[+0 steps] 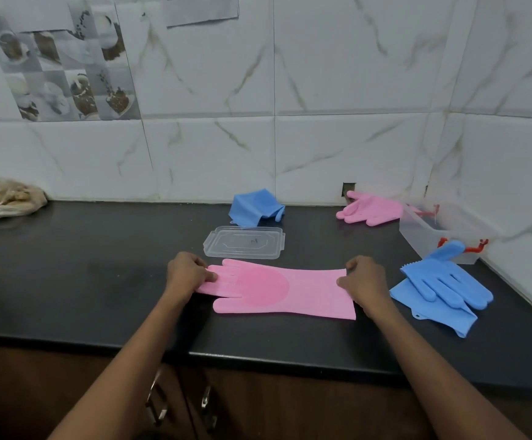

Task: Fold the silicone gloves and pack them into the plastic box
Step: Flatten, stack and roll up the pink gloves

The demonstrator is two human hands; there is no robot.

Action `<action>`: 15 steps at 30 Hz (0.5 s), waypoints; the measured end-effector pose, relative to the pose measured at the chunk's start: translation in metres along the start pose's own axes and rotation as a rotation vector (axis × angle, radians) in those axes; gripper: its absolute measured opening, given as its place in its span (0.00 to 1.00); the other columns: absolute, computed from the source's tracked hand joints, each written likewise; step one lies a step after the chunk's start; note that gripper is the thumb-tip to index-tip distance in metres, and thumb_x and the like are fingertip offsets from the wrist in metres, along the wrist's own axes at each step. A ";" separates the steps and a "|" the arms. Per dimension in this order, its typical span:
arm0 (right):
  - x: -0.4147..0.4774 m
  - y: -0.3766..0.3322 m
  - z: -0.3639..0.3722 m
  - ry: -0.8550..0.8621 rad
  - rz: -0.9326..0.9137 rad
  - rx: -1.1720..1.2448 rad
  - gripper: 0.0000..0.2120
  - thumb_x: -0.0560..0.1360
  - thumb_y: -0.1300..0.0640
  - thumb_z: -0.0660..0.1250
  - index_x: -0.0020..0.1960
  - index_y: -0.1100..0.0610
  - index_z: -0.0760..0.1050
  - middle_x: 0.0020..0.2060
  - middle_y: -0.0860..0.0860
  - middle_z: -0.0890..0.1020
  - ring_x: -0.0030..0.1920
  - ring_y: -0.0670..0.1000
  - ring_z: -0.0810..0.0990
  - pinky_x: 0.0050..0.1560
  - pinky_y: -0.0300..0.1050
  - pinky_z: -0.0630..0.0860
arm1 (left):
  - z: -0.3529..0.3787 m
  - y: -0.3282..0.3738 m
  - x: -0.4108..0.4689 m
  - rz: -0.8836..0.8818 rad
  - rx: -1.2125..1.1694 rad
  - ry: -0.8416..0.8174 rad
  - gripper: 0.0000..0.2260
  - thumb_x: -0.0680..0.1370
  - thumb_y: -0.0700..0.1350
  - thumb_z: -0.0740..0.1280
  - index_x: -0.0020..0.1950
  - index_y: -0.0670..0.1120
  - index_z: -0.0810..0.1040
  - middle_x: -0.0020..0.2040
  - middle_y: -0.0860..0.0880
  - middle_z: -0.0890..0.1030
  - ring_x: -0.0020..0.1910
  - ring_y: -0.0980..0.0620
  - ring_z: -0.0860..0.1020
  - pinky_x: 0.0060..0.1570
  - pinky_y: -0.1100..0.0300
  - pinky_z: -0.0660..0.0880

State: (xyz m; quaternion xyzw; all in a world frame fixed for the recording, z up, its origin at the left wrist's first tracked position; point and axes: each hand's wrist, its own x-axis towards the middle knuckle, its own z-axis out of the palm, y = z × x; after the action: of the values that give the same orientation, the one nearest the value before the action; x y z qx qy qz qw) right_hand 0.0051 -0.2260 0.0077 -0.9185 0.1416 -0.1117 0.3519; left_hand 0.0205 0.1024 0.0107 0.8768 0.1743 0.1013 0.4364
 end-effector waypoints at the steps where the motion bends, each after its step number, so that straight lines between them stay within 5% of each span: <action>1: -0.001 -0.001 0.001 0.005 -0.016 -0.048 0.12 0.73 0.63 0.71 0.55 0.60 0.76 0.51 0.57 0.81 0.45 0.52 0.77 0.44 0.41 0.72 | 0.001 0.001 -0.001 0.014 0.057 0.015 0.10 0.65 0.38 0.79 0.42 0.41 0.83 0.44 0.43 0.84 0.43 0.46 0.81 0.42 0.56 0.77; 5: -0.011 -0.004 0.006 0.041 -0.063 -0.258 0.10 0.75 0.60 0.69 0.55 0.57 0.73 0.50 0.55 0.80 0.42 0.49 0.75 0.40 0.40 0.71 | 0.010 0.007 -0.009 0.284 0.323 0.184 0.10 0.71 0.39 0.71 0.52 0.45 0.83 0.53 0.45 0.81 0.49 0.44 0.79 0.47 0.53 0.77; 8: -0.014 -0.005 0.007 0.067 -0.134 -0.415 0.10 0.76 0.56 0.68 0.57 0.55 0.74 0.52 0.53 0.78 0.44 0.48 0.75 0.42 0.39 0.73 | 0.024 0.018 -0.018 0.537 0.329 -0.048 0.08 0.74 0.43 0.72 0.52 0.48 0.84 0.53 0.51 0.81 0.48 0.51 0.80 0.49 0.58 0.75; 10: -0.013 -0.004 0.006 0.059 -0.188 -0.464 0.10 0.77 0.55 0.66 0.57 0.55 0.75 0.55 0.53 0.77 0.48 0.50 0.76 0.47 0.41 0.75 | 0.033 0.029 -0.021 0.514 0.508 -0.221 0.07 0.74 0.46 0.72 0.52 0.51 0.85 0.54 0.54 0.82 0.52 0.53 0.80 0.53 0.58 0.75; 12: -0.007 -0.003 0.003 0.025 -0.221 -0.481 0.10 0.77 0.55 0.66 0.57 0.56 0.76 0.56 0.54 0.76 0.52 0.51 0.76 0.52 0.43 0.75 | 0.040 0.045 -0.022 0.486 0.629 -0.223 0.06 0.74 0.47 0.72 0.50 0.50 0.85 0.52 0.53 0.84 0.50 0.54 0.81 0.49 0.59 0.76; 15: 0.006 0.002 -0.005 -0.068 -0.239 -0.332 0.09 0.77 0.54 0.67 0.55 0.56 0.80 0.53 0.53 0.80 0.49 0.49 0.79 0.53 0.41 0.76 | 0.060 0.078 -0.021 0.546 0.531 -0.233 0.05 0.73 0.45 0.73 0.48 0.47 0.86 0.48 0.51 0.85 0.46 0.53 0.82 0.47 0.59 0.77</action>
State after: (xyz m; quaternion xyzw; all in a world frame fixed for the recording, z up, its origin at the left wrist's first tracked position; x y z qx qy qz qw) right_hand 0.0093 -0.2325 0.0109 -0.9774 0.0363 -0.0966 0.1843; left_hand 0.0382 0.0070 0.0363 0.9789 -0.0956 0.0648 0.1685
